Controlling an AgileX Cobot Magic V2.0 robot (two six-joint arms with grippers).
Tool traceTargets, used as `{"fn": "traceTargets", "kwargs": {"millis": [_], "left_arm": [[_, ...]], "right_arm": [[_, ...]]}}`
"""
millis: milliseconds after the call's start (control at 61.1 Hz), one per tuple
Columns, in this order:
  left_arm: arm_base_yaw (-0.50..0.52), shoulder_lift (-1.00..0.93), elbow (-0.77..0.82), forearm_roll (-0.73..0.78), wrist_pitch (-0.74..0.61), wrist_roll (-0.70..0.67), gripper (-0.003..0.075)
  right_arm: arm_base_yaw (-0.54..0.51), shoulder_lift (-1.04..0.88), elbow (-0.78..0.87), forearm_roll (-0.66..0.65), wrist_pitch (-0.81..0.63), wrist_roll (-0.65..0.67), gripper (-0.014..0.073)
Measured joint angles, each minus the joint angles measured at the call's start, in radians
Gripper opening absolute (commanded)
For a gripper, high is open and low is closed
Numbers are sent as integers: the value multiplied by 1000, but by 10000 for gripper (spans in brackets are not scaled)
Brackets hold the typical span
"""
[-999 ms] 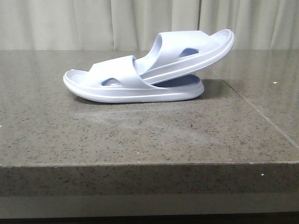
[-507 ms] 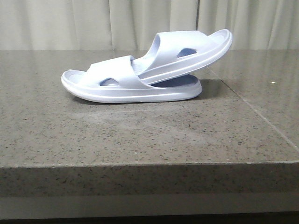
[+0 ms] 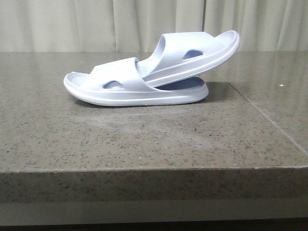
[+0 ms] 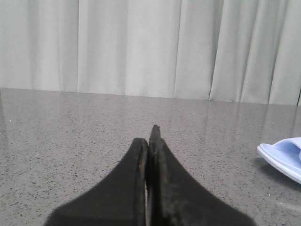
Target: Insert blue slippers together front up
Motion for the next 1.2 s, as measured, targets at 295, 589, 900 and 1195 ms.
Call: {"fn": "traceTargets", "kwargs": {"millis": [295,589,900,1195], "left_arm": [[0,0,0,0,0,0,-20],[0,0,0,0,0,0,-20],[0,0,0,0,0,0,-20],[0,0,0,0,0,0,-20]], "right_arm": [[0,0,0,0,-1,14,-67],[0,0,0,-38,2,88,-67],[0,0,0,-47,13,95,-67],[0,0,0,-47,13,96,-67]]}}
